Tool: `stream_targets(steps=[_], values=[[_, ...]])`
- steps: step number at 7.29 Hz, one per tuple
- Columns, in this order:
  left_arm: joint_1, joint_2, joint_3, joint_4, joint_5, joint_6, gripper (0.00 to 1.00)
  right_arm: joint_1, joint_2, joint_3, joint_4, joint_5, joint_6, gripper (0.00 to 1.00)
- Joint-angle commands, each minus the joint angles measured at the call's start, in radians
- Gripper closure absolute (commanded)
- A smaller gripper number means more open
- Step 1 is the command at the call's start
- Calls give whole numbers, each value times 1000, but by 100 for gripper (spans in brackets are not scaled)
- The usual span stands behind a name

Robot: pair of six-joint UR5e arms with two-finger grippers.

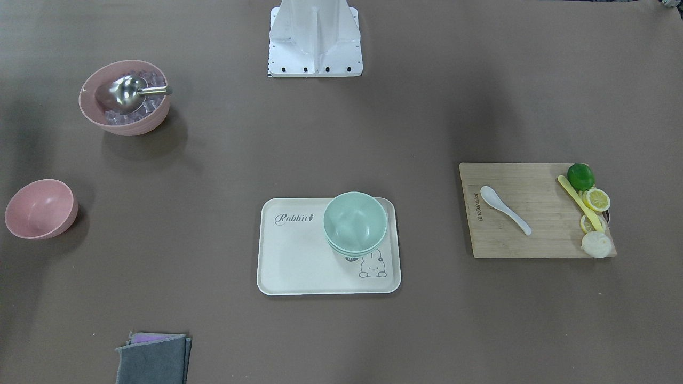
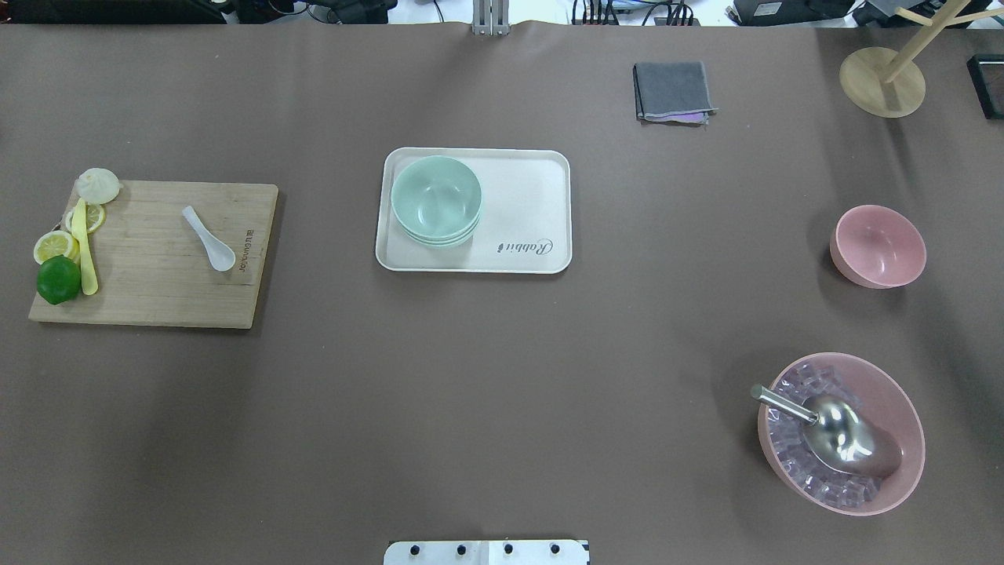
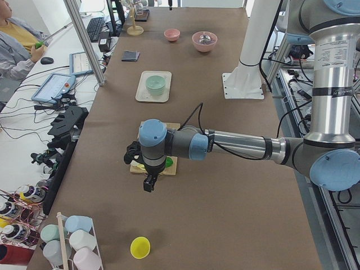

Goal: Stack pink bowl on green and place spoon

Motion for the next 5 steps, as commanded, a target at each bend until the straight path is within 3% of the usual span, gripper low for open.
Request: stream_targets(steps=[1,5], values=[[1,4,2,-6,0,2,2,0,0,5,1,1,0,0],[4,0,2,-3,0,4,2,0,0,5,1,1,-2,0]])
